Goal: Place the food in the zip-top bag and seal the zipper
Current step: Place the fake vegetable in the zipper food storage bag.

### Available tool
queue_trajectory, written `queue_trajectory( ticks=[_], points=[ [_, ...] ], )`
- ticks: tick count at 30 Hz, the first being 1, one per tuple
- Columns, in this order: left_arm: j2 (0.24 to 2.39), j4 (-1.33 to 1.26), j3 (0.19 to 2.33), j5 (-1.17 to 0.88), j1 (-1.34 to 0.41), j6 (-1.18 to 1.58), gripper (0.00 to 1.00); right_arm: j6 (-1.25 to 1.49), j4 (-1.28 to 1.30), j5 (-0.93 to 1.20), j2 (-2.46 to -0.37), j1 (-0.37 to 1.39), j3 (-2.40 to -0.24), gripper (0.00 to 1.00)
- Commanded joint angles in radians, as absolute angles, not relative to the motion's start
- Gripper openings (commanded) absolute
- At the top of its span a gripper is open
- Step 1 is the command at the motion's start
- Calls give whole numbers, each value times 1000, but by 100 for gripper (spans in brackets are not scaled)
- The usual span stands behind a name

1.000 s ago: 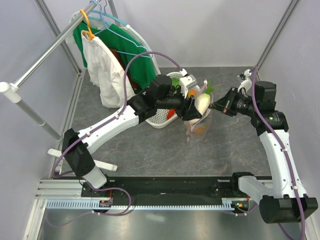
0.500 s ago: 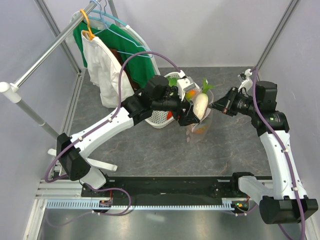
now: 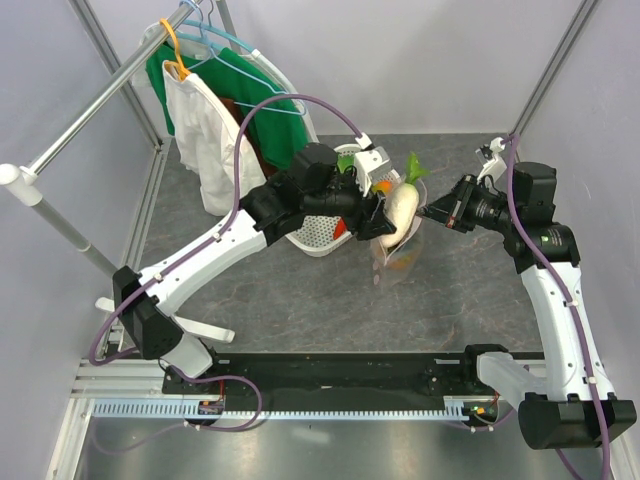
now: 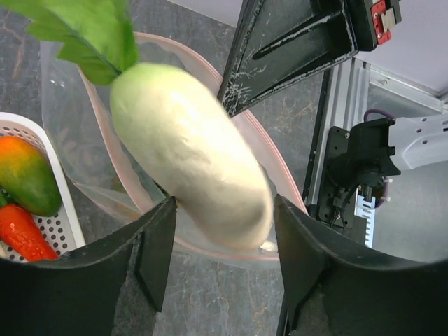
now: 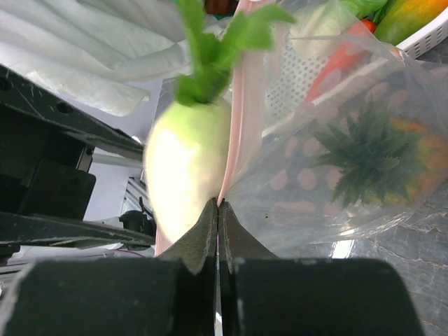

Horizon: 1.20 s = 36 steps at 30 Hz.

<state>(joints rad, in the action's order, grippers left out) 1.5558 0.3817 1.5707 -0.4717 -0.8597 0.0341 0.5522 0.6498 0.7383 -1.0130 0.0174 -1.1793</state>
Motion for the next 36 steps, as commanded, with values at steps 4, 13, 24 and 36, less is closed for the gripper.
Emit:
queue_trajectory(
  ticks=[4,13,24,36],
  points=[
    [1559,454,1669,-414,-856,-64,76,538,612,776,-1003,17,-1229,0],
    [1546,549,1664,-396,-805,28,73,531,614,773,-1003,17,-1227,0],
    [1781,702,1997,-198,-690,-185,76,465,689,646,-986,15,-1223,0],
    [2068,775,2088,100,-701,-897,83,439,704,591,-1002,17,-1200,0]
  ],
)
